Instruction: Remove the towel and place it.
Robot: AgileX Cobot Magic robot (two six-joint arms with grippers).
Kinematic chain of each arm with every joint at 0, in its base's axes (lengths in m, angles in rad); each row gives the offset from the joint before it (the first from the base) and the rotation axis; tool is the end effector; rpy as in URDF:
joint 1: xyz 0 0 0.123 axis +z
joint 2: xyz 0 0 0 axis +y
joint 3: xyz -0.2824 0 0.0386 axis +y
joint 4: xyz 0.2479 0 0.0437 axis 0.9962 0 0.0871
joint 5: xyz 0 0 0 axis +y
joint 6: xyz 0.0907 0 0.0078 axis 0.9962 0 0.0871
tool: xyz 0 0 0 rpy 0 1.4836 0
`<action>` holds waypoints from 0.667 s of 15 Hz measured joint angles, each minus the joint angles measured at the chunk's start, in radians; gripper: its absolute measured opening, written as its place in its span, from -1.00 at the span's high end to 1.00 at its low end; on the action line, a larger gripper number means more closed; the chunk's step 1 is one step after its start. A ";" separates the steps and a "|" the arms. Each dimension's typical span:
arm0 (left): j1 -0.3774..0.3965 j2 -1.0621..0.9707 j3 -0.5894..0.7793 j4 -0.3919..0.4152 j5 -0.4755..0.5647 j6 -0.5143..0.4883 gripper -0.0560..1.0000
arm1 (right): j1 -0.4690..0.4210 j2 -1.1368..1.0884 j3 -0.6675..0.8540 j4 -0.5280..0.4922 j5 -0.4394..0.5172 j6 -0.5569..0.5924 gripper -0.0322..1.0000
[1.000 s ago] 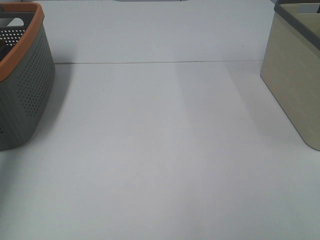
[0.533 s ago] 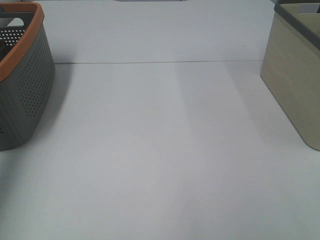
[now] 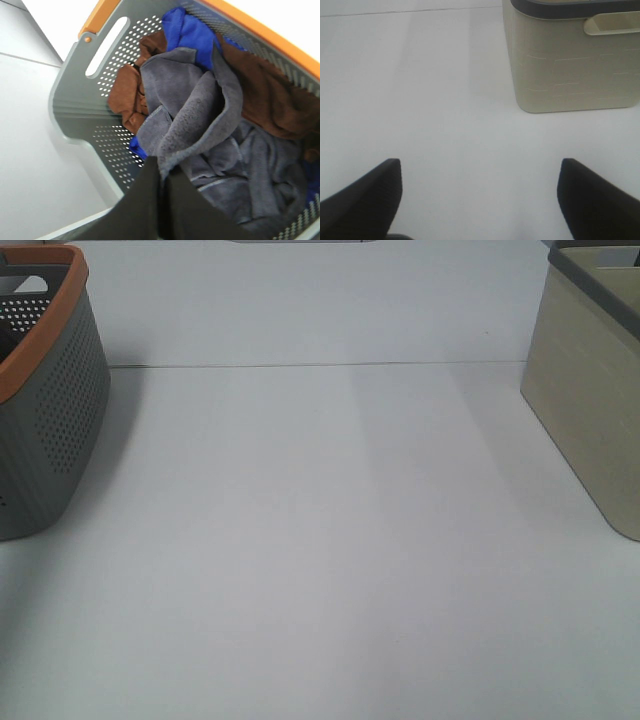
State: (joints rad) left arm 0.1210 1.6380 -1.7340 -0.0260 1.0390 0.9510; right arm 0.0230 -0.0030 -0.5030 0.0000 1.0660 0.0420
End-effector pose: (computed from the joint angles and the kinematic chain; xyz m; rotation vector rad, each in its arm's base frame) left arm 0.3572 0.0414 0.4006 0.9934 2.2695 0.4435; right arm -0.0059 -0.0001 0.2776 0.0194 2.0438 0.0406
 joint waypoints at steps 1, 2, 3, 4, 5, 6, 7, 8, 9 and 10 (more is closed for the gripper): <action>0.000 -0.007 0.000 -0.014 0.011 -0.005 0.89 | 0.000 0.000 0.000 0.000 0.000 0.000 -0.67; 0.000 -0.014 0.000 -0.022 0.019 -0.016 0.89 | 0.000 0.000 0.000 0.000 0.000 0.000 -0.67; 0.000 -0.019 0.000 -0.025 0.024 -0.028 0.89 | 0.000 0.000 0.000 0.000 0.000 0.000 -0.67; 0.000 -0.024 0.000 -0.026 0.029 -0.041 0.89 | 0.000 0.000 0.000 0.000 0.000 0.000 -0.67; 0.000 -0.027 -0.008 -0.026 0.050 -0.051 0.89 | 0.000 0.000 0.000 0.000 0.000 0.000 -0.67; 0.000 -0.027 -0.029 -0.025 0.081 -0.068 0.89 | 0.000 0.000 0.000 0.000 0.000 0.000 -0.67; 0.000 -0.027 -0.066 -0.025 0.102 -0.093 0.89 | 0.000 0.000 0.000 0.000 0.000 0.000 -0.67; 0.000 -0.027 -0.108 -0.025 0.109 -0.123 0.89 | 0.000 0.000 0.000 0.000 0.000 0.000 -0.67; 0.000 -0.027 -0.186 -0.025 0.123 -0.165 0.89 | 0.000 0.000 0.000 0.000 0.000 0.000 -0.67; 0.000 -0.028 -0.204 -0.025 0.131 -0.175 0.89 | 0.000 0.000 0.000 0.000 0.000 0.000 -0.67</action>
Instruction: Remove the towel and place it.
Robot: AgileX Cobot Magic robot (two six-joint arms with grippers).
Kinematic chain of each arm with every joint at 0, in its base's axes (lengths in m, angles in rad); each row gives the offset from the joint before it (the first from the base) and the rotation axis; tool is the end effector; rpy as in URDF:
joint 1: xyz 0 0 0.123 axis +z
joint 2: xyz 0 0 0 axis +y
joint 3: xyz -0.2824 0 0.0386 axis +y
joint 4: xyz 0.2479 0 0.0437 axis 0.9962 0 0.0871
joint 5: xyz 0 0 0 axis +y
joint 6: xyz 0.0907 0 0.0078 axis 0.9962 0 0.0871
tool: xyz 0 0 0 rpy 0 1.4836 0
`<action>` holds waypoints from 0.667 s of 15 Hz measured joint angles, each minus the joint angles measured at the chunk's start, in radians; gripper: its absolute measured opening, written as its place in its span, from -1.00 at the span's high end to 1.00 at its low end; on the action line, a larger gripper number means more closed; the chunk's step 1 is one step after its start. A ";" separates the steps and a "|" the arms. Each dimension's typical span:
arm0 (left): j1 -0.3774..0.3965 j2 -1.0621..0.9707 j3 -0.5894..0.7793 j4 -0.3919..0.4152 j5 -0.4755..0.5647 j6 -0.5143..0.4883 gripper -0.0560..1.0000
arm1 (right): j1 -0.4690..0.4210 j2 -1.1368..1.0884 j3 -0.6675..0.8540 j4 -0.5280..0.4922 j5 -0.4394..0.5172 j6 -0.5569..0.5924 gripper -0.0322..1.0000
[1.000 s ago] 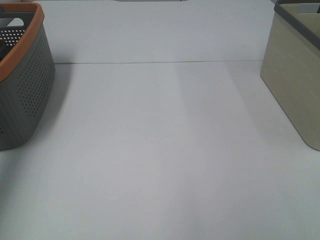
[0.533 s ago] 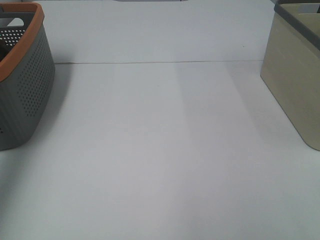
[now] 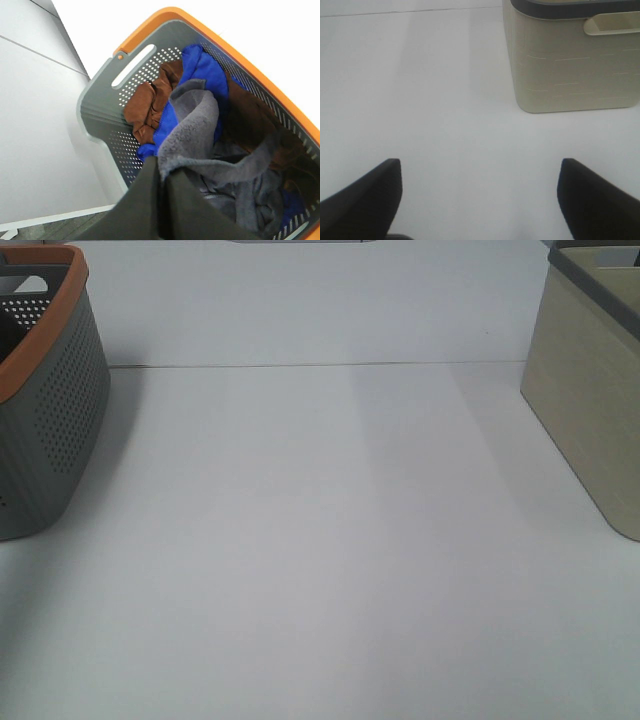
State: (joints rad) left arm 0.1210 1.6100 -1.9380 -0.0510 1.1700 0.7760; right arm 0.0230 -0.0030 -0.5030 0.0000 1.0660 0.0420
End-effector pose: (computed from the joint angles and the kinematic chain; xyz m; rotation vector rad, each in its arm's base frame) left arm 0.3345 0.0364 0.4625 0.7583 2.2306 0.3826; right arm -0.0059 -0.0001 0.2776 0.0194 2.0438 0.0406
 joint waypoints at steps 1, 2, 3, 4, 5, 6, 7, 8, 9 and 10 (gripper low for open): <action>0.000 0.000 -0.043 -0.004 0.018 -0.007 0.89 | 0.000 0.000 0.000 0.000 0.000 0.000 -0.67; 0.000 0.000 -0.074 -0.024 0.029 -0.008 0.89 | 0.000 0.000 0.000 0.000 0.000 0.000 -0.67; -0.002 0.000 -0.105 -0.058 0.034 -0.009 0.89 | 0.000 0.000 0.000 0.000 0.000 0.000 -0.67; -0.017 0.000 -0.130 -0.072 0.036 -0.009 0.89 | 0.000 0.000 0.000 0.000 0.000 0.000 -0.67; -0.050 0.000 -0.153 -0.074 0.037 -0.009 0.89 | 0.000 0.000 0.000 0.000 0.000 0.000 -0.67; -0.090 0.000 -0.174 -0.068 0.030 -0.009 0.89 | 0.000 0.000 0.000 0.000 0.000 0.000 -0.67; -0.135 0.000 -0.185 -0.050 0.015 -0.009 0.89 | 0.000 0.000 0.000 0.000 0.000 0.000 -0.67; -0.182 0.000 -0.187 -0.026 -0.010 -0.016 0.89 | 0.000 0.000 0.000 0.000 0.000 0.000 -0.67; -0.232 0.005 -0.187 0.008 -0.049 -0.034 0.89 | 0.000 0.000 0.000 0.000 0.000 0.000 -0.67; -0.277 0.018 -0.191 0.039 -0.083 -0.047 0.89 | 0.000 0.000 0.000 0.000 0.000 0.000 -0.67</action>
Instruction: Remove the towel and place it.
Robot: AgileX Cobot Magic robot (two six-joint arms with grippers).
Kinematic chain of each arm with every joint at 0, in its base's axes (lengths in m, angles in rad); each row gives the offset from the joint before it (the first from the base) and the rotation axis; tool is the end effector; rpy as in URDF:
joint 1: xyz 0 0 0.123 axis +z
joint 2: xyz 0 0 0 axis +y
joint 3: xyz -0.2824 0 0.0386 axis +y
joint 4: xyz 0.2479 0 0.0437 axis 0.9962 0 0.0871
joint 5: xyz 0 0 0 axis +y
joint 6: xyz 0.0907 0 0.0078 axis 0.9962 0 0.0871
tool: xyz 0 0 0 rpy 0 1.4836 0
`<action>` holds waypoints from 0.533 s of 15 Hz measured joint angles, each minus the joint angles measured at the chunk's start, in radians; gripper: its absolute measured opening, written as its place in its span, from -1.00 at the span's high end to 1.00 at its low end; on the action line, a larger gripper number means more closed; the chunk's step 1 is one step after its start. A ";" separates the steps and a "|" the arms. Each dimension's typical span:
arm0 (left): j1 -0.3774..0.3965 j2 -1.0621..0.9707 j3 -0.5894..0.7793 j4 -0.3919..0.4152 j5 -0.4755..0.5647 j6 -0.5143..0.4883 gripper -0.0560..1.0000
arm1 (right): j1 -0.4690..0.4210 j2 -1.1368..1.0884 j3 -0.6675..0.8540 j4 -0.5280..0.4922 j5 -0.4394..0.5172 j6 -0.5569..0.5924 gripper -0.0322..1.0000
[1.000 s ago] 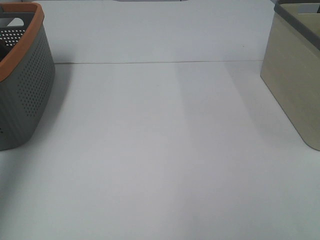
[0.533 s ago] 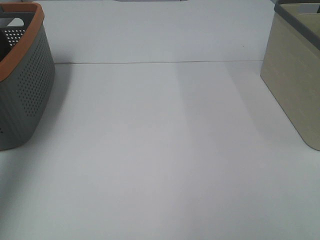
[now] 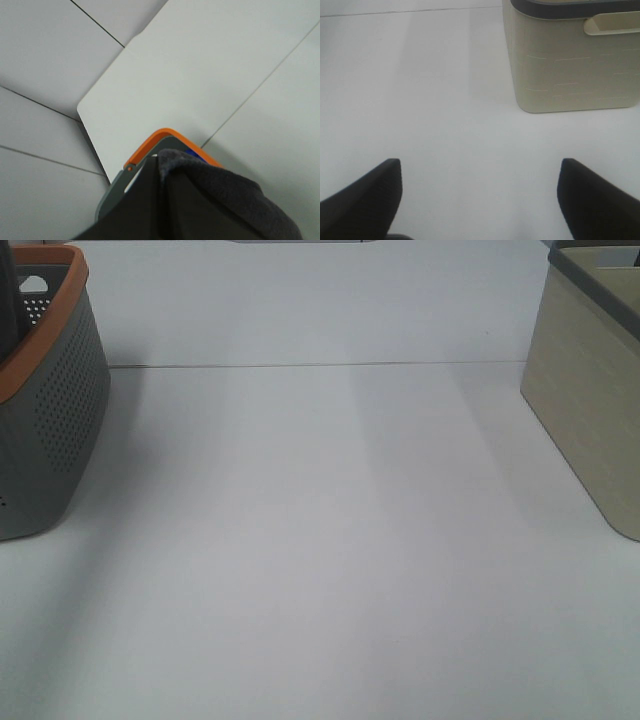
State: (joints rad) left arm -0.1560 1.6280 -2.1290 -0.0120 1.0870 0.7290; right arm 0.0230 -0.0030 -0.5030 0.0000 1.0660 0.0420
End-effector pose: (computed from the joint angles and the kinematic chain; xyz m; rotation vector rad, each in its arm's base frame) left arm 0.3268 -0.0524 0.5165 0.8943 1.8856 0.3364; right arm -0.0059 -0.0001 0.2776 0.0194 2.0438 0.0406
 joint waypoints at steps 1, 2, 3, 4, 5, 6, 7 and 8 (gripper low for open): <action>-0.036 0.020 -0.016 0.026 -0.031 -0.010 0.89 | 0.000 0.000 0.000 0.000 0.000 0.000 -0.67; -0.068 0.053 -0.052 0.034 -0.054 -0.014 0.89 | 0.000 0.000 0.000 0.000 0.000 0.000 -0.67; -0.087 0.068 -0.071 0.034 -0.066 -0.015 0.89 | 0.000 0.000 0.000 0.000 0.000 0.000 -0.67; -0.158 0.146 -0.179 0.040 -0.124 -0.033 0.89 | 0.000 0.000 0.000 0.000 0.000 0.000 -0.67; -0.192 0.185 -0.237 0.040 -0.134 -0.036 0.89 | 0.000 0.000 0.000 0.000 0.000 0.000 -0.67; -0.229 0.225 -0.279 0.040 -0.137 -0.037 0.89 | 0.000 0.000 0.000 0.000 0.000 0.000 -0.67; -0.264 0.264 -0.307 0.040 -0.141 -0.039 0.89 | 0.000 0.000 0.000 0.000 0.000 0.000 -0.67; -0.289 0.294 -0.316 0.050 -0.143 -0.039 0.89 | 0.000 0.000 0.000 0.000 0.000 0.000 -0.67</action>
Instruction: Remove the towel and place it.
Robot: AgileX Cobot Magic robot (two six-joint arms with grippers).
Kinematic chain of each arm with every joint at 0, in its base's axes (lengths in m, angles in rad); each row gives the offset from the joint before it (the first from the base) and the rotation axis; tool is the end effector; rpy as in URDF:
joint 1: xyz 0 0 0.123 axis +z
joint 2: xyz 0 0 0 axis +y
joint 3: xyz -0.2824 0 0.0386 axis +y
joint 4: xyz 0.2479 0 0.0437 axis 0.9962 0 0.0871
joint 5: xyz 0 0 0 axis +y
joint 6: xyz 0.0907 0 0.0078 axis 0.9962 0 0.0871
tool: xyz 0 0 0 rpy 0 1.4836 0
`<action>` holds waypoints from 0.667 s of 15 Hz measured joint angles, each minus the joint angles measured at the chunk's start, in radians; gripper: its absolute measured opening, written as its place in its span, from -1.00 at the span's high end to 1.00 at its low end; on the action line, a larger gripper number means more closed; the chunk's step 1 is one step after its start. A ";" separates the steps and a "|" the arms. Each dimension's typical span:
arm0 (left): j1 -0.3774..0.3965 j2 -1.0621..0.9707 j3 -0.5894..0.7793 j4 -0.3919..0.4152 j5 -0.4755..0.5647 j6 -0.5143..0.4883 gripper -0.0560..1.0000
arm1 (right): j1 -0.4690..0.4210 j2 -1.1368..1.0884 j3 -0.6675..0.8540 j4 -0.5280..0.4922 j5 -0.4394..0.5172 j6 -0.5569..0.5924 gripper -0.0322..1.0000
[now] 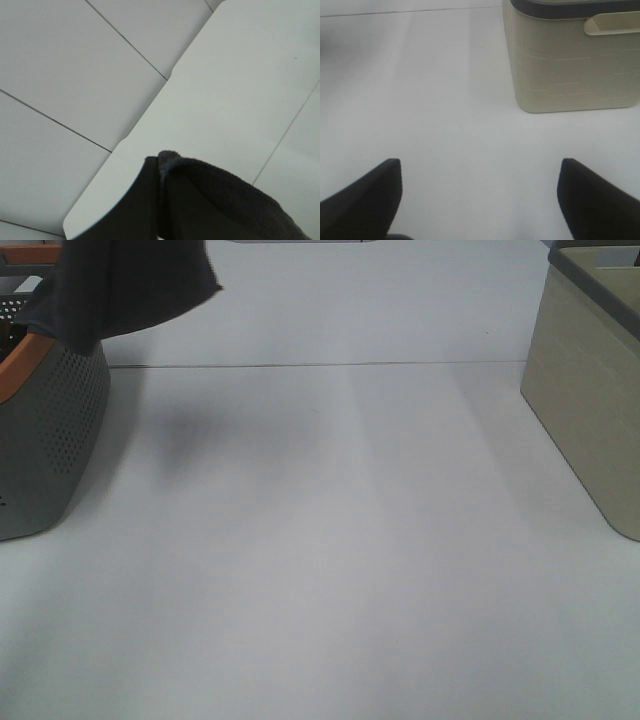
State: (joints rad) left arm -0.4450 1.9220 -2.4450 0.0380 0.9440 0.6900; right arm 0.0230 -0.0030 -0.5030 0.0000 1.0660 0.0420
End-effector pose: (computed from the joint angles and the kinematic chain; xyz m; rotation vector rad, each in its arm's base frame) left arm 0.3733 -0.1749 0.5067 1.0268 1.6101 0.2103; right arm -0.0059 -0.0001 0.2776 0.0194 2.0438 0.0406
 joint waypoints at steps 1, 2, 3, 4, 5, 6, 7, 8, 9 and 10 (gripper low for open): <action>-0.019 0.027 -0.001 0.007 0.000 0.000 0.89 | 0.000 0.000 0.000 0.000 0.000 0.000 -0.67; -0.026 0.040 -0.001 0.011 0.002 0.000 0.89 | 0.000 0.000 0.000 0.025 -0.001 0.000 -0.67; -0.030 0.058 -0.001 0.015 0.009 0.000 0.89 | 0.000 0.001 0.000 0.057 -0.008 -0.005 -0.67; -0.030 0.068 -0.001 0.011 0.012 -0.001 0.89 | 0.000 0.021 -0.002 0.091 -0.016 -0.030 -0.67; -0.030 0.072 -0.001 -0.005 0.012 -0.001 0.89 | 0.000 0.050 -0.004 0.128 -0.018 -0.062 -0.67; -0.030 0.075 -0.002 -0.031 0.012 -0.001 0.89 | 0.000 0.084 -0.007 0.163 -0.023 -0.100 -0.67; -0.030 0.076 -0.003 -0.038 0.013 -0.001 0.89 | 0.000 0.118 -0.011 0.204 -0.044 -0.144 -0.67; -0.030 0.076 -0.003 -0.046 0.013 -0.002 0.89 | 0.000 0.172 -0.014 0.264 -0.096 -0.203 -0.67; -0.030 0.076 -0.003 -0.047 0.013 -0.002 0.89 | 0.000 0.202 -0.014 0.304 -0.127 -0.241 -0.67; -0.030 0.077 -0.004 -0.047 0.014 -0.002 0.89 | 0.000 0.232 -0.014 0.347 -0.150 -0.280 -0.67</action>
State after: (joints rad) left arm -0.4750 1.9990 -2.4490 -0.0090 0.9580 0.6880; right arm 0.0230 0.2290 -0.5170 0.3470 0.9160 -0.2380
